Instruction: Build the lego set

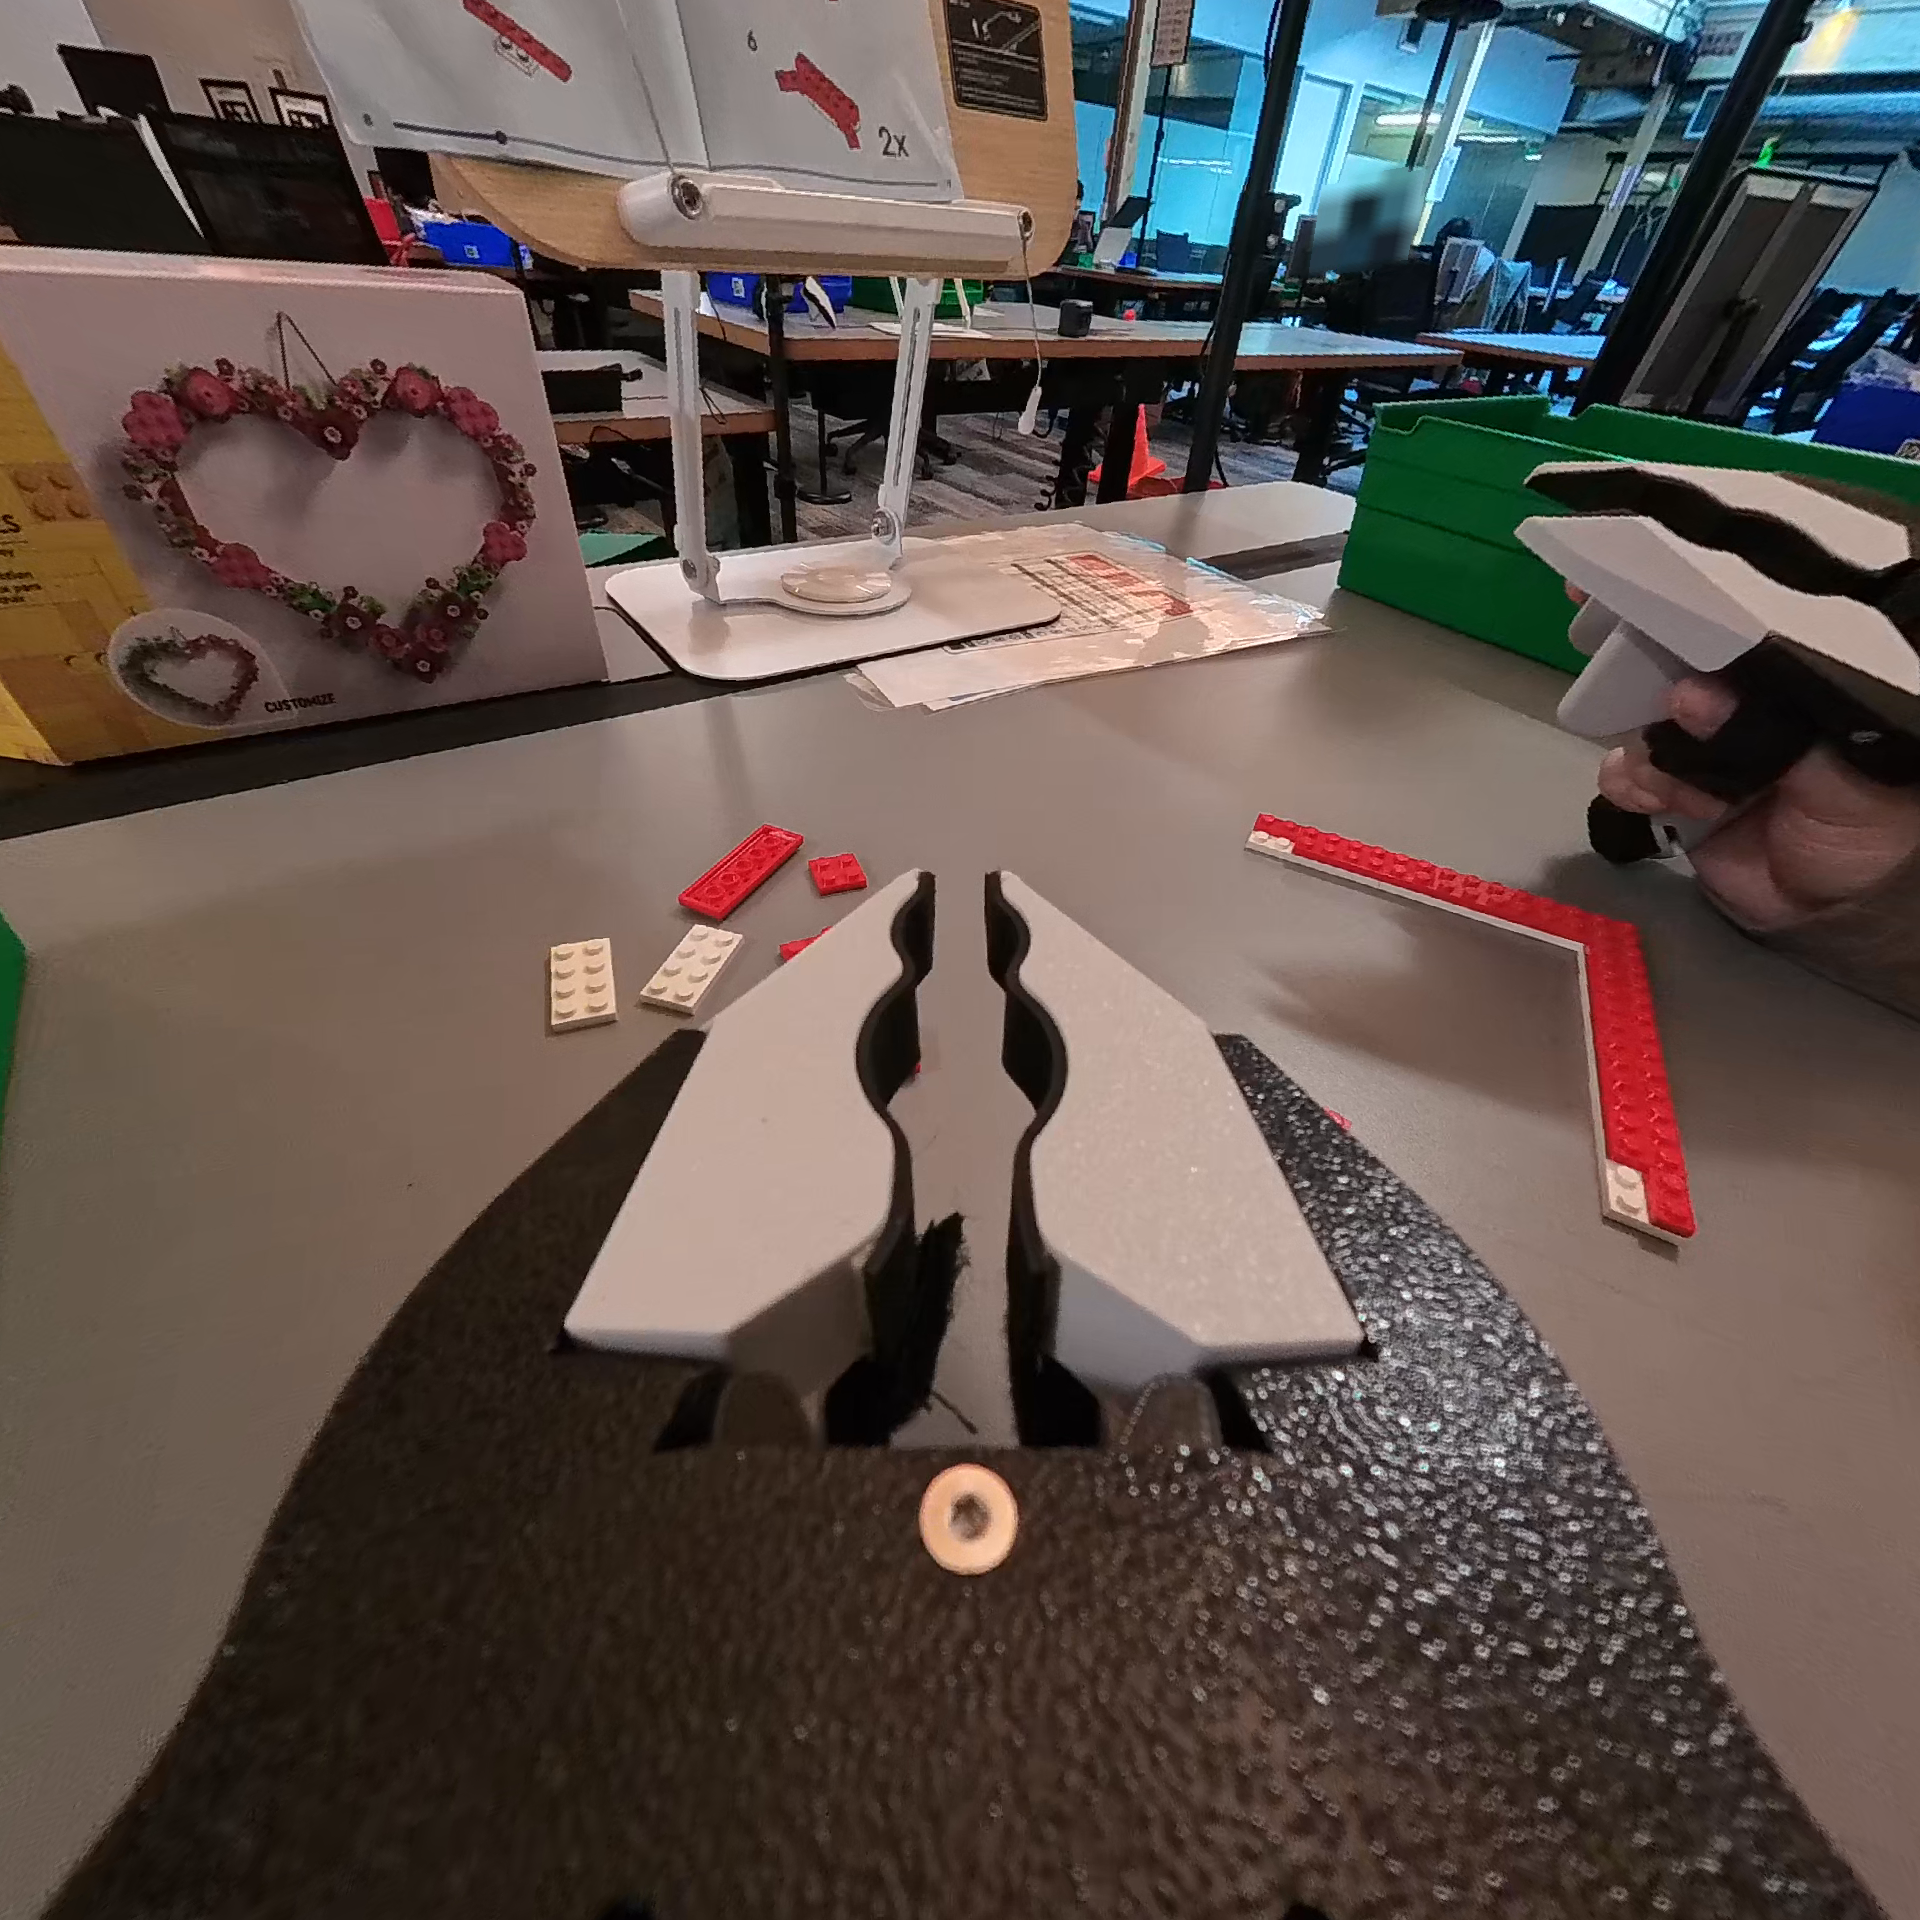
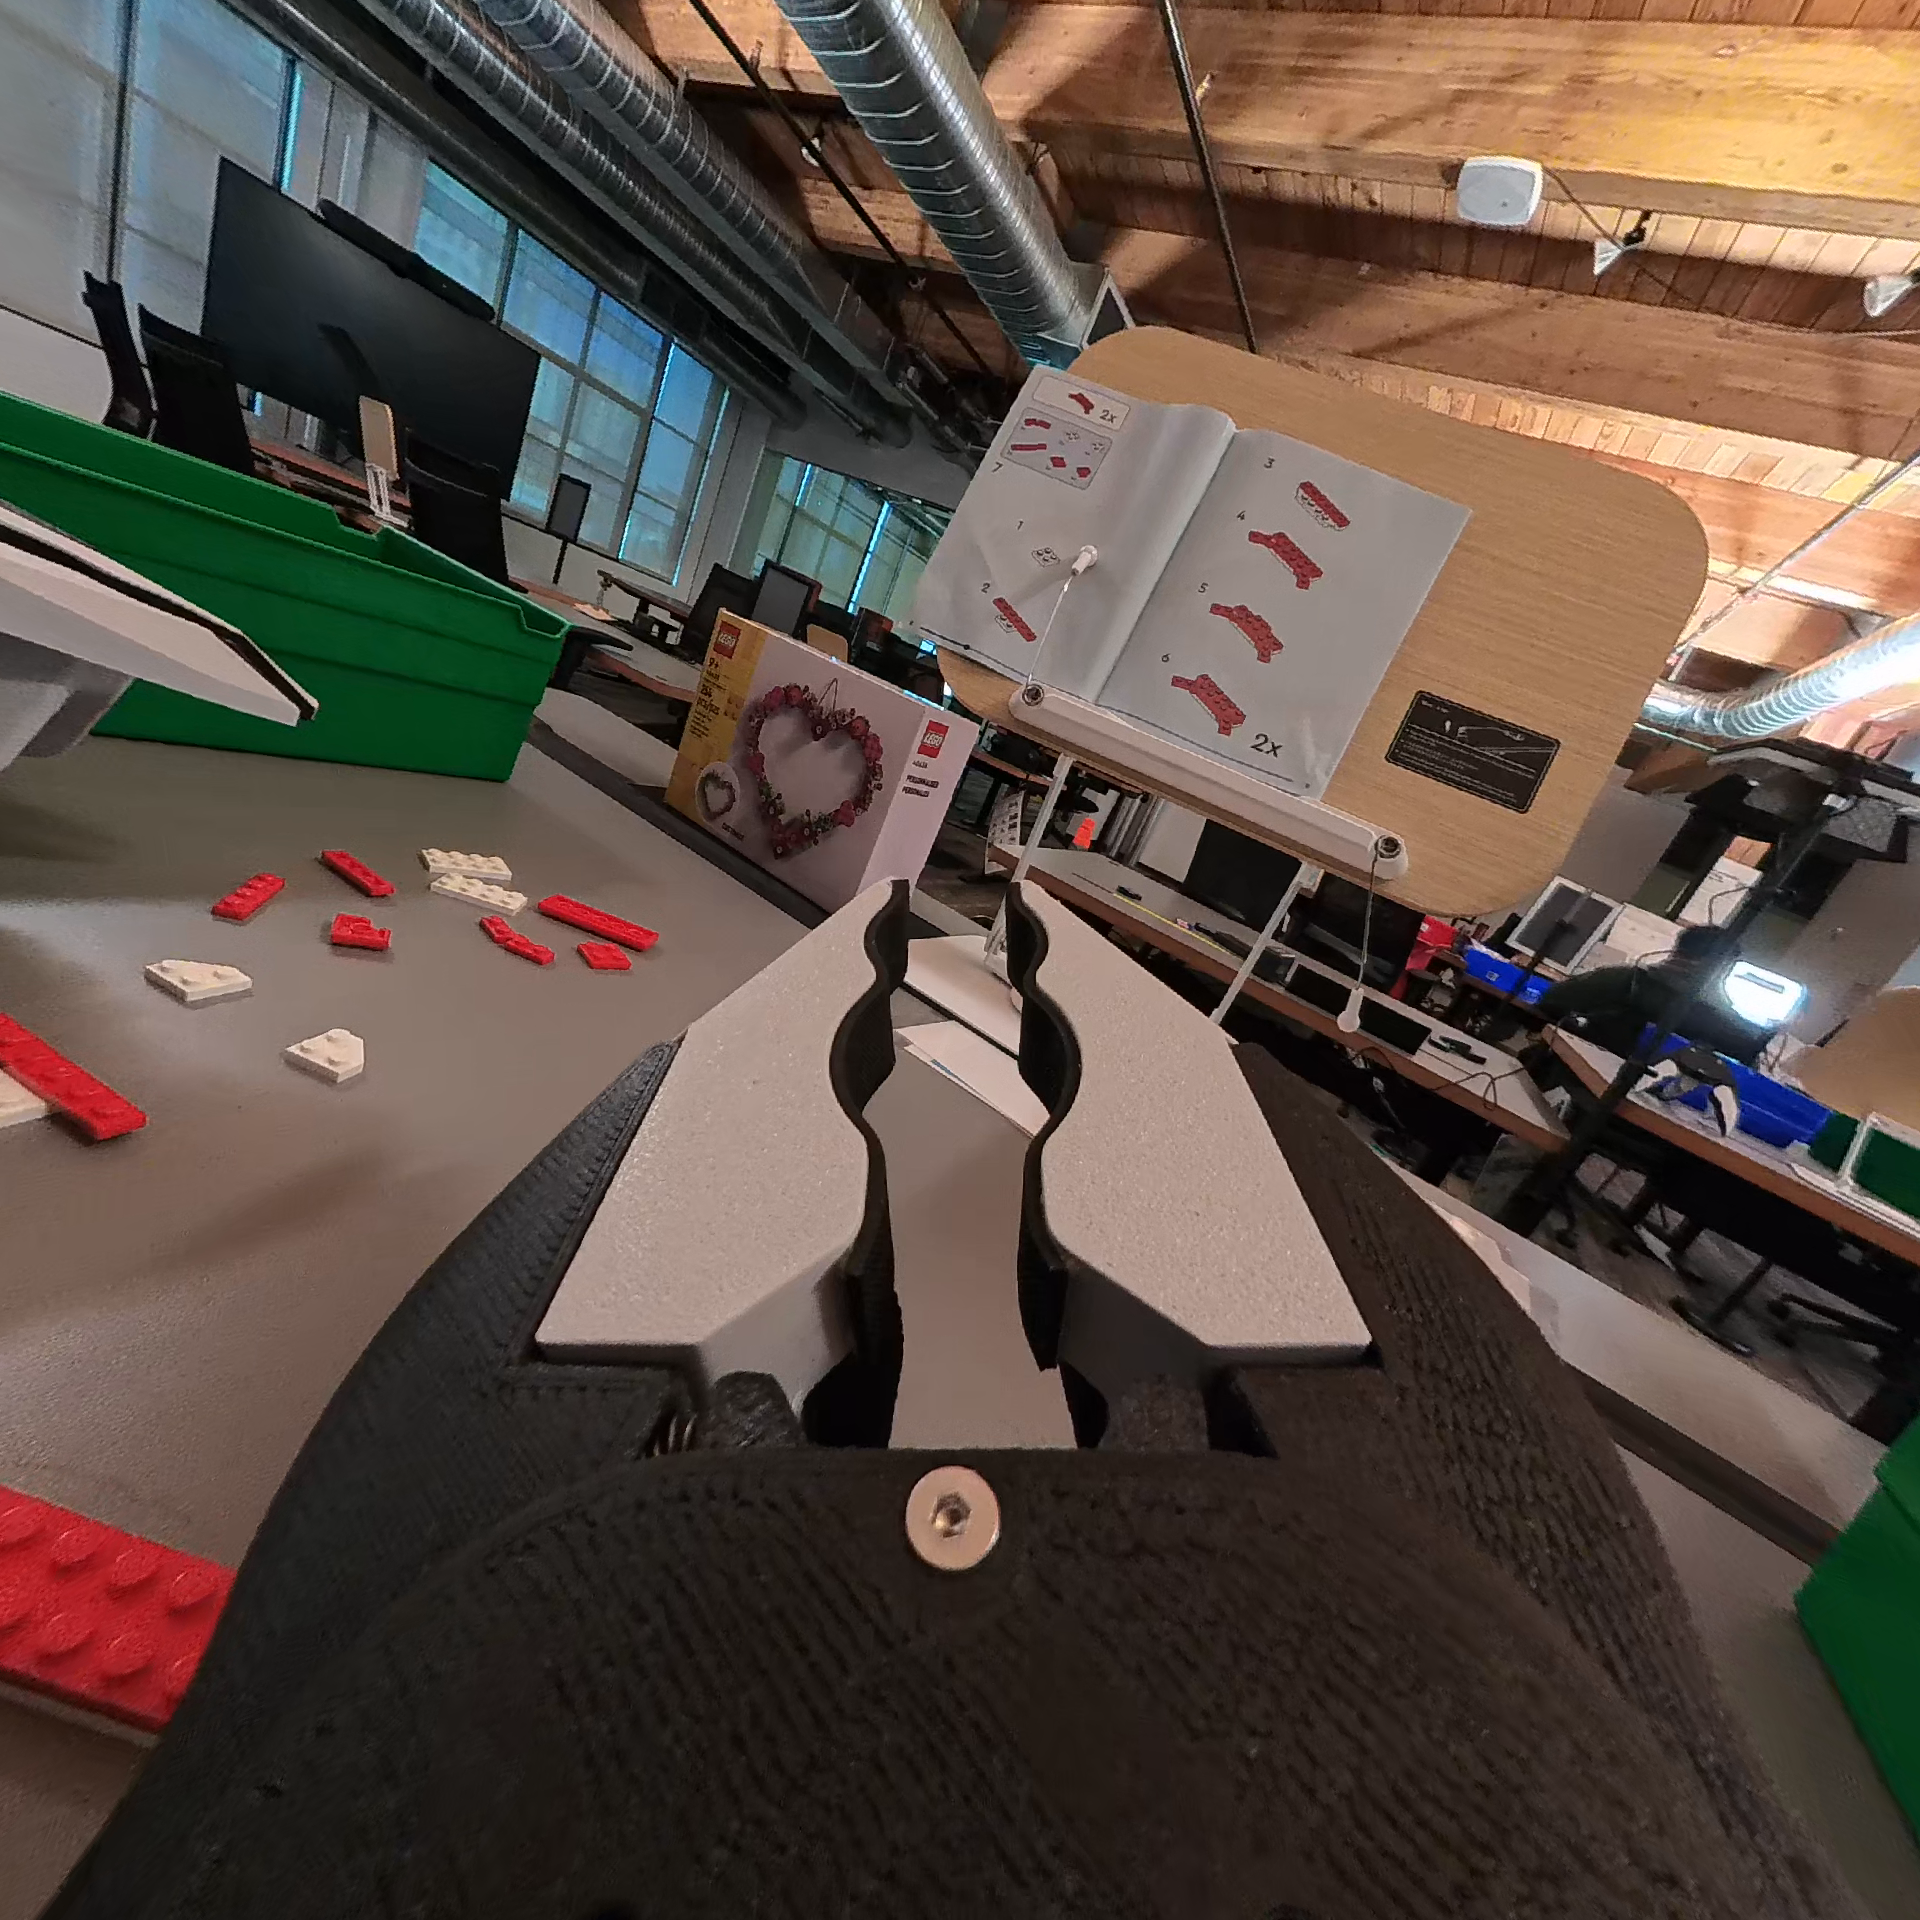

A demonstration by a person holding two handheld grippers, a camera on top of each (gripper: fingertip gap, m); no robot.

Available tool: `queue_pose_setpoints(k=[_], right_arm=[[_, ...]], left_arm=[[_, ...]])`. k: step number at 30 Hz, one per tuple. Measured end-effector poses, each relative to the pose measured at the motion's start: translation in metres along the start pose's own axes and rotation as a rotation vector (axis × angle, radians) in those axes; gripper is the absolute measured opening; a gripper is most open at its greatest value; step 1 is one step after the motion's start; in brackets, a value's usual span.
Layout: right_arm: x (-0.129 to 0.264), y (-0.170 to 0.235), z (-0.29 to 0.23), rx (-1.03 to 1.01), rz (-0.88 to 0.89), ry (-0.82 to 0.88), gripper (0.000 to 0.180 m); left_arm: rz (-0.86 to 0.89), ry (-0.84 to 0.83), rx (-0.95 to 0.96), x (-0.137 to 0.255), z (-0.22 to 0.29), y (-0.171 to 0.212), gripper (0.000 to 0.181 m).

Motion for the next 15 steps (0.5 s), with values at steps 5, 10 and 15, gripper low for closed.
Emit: queue_pose_setpoints(k=[5, 10, 15], right_arm=[[0.0000, 0.0002, 0.0002, -0.003, -0.001, 0.000, 0.016], [0.0000, 0.0002, 0.0002, -0.003, 0.000, 0.001, 0.016], [-0.0001, 0.0004, 0.0001, -0.005, 0.000, 0.001, 0.016]], left_arm=[[-0.002, -0.001, -0.001, -0.0002, 0.0000, 0.0002, 0.007], [-0.002, 0.001, 0.001, -0.0003, 0.0000, 0.0003, 0.007], [-0.006, 0.002, -0.002, -0.0006, 0.0004, 0.0007, 0.006]])
Point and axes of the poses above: each gripper's, where its closed fingertips meet, x back along the fingers, y out of its underside, z = x × y across the jaws, the point moved 1 cm from there along x, back along the fingers, and after that the axes turned 5 degrees about z, right-handed, at the moved point
